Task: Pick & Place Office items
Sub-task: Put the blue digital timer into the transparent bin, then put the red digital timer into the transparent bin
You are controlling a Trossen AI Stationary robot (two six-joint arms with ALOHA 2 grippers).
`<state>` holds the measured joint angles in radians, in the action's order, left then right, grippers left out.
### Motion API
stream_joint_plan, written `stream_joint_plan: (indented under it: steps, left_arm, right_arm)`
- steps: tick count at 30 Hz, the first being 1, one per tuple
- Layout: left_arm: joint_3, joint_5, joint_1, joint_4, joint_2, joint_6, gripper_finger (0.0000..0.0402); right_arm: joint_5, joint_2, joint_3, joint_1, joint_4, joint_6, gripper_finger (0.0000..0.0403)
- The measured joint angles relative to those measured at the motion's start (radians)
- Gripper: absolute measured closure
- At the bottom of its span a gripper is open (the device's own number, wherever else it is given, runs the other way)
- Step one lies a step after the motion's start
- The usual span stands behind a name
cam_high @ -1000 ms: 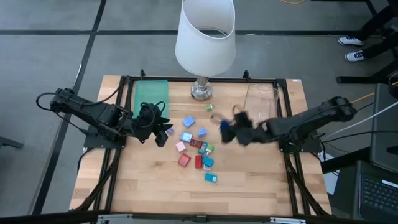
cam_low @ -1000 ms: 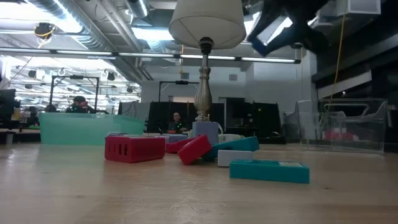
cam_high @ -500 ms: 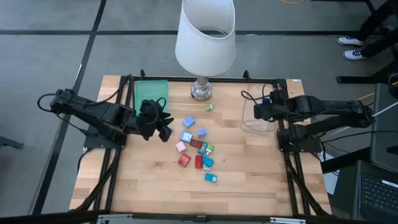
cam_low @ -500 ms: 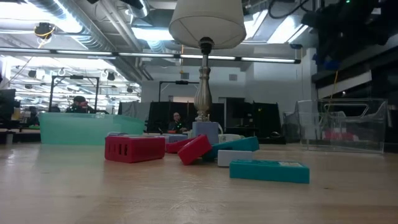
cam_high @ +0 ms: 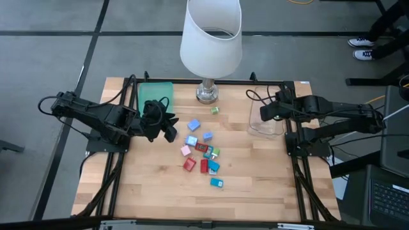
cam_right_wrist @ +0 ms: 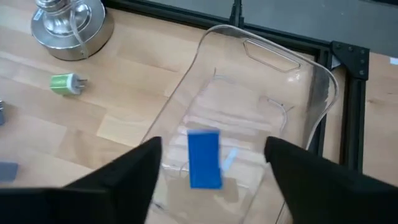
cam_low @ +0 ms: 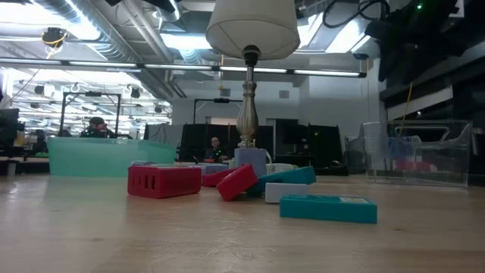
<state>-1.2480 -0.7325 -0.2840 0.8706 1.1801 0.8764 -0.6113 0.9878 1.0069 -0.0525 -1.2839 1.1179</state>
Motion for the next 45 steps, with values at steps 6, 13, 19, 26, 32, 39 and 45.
stream_joint_plan:
  steps: [6, 13, 19, 26, 32, 39, 45]
  left_arm:
    - [0.000, -0.002, 0.000, -0.007, 0.000, 0.000, 0.0288]
    - [0.000, 0.024, 0.000, 0.003, 0.006, -0.066, 0.0289]
    - [0.000, -0.036, 0.022, 0.000, 0.013, -0.104, 0.0292]
    - [0.000, -0.045, 0.025, -0.011, 0.014, -0.097, 0.0291]
    - [0.000, 0.008, 0.035, -0.008, 0.026, -0.112, 0.0296]
    - [0.000, -0.044, 0.061, -0.013, 0.049, -0.063, 0.0299]
    - [0.000, 0.036, 0.072, -0.018, 0.068, -0.060, 0.0298]
  right_arm:
    - [0.000, 0.000, 0.000, 0.000, 0.002, -0.031, 0.0066]
    - [-0.001, 0.009, 0.000, -0.001, 0.003, -0.019, 0.0063]
    - [0.048, 0.011, 0.000, -0.015, 0.020, 0.018, 0.0074]
    - [0.040, 0.015, 0.000, -0.015, 0.046, -0.086, 0.0090]
    - [0.131, 0.020, 0.000, -0.014, 0.221, -0.155, 0.0109]
    - [0.186, 0.064, 0.000, -0.014, 0.460, -0.296, 0.0131]
    - [0.230, 0.097, 0.001, -0.014, 0.577, -0.373, 0.0138]
